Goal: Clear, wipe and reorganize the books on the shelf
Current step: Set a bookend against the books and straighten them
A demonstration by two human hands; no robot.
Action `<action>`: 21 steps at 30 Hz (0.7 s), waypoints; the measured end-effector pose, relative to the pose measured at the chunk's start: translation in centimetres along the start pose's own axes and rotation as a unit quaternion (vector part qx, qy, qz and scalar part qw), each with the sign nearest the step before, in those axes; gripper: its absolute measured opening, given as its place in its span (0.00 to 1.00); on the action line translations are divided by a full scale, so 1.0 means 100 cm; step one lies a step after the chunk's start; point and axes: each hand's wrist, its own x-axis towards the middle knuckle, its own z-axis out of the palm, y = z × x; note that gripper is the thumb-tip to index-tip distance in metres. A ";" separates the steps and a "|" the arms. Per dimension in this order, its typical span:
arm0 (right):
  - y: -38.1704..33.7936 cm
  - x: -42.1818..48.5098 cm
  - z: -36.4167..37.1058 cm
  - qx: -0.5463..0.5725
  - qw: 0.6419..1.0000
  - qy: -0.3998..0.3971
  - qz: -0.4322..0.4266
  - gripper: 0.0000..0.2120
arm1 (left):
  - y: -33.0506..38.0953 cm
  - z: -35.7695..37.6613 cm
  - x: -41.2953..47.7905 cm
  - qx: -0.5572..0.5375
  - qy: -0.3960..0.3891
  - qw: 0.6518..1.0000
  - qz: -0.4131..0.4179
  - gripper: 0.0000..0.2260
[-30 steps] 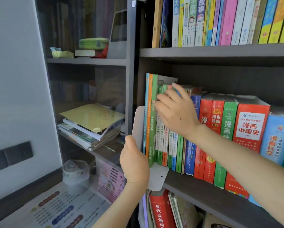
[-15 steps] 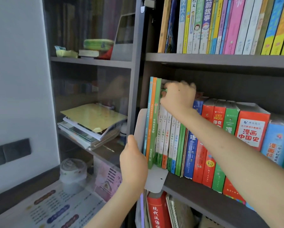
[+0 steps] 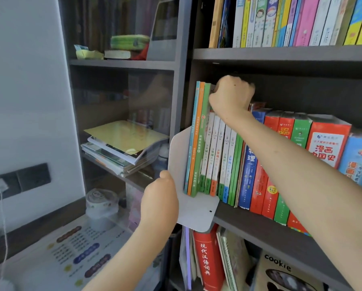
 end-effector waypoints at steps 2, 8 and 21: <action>0.000 0.000 0.000 0.003 1.000 0.004 0.004 0.05 | 0.000 0.001 0.000 -0.020 0.010 1.000 -0.017 0.10; 0.005 -0.001 0.007 -0.005 1.000 0.003 -0.015 0.05 | 0.017 0.003 0.013 -0.016 0.034 0.999 -0.033 0.10; 0.056 -0.197 0.034 0.042 0.920 -0.198 -0.337 0.25 | 0.005 -0.010 0.029 0.056 -0.018 0.998 0.031 0.12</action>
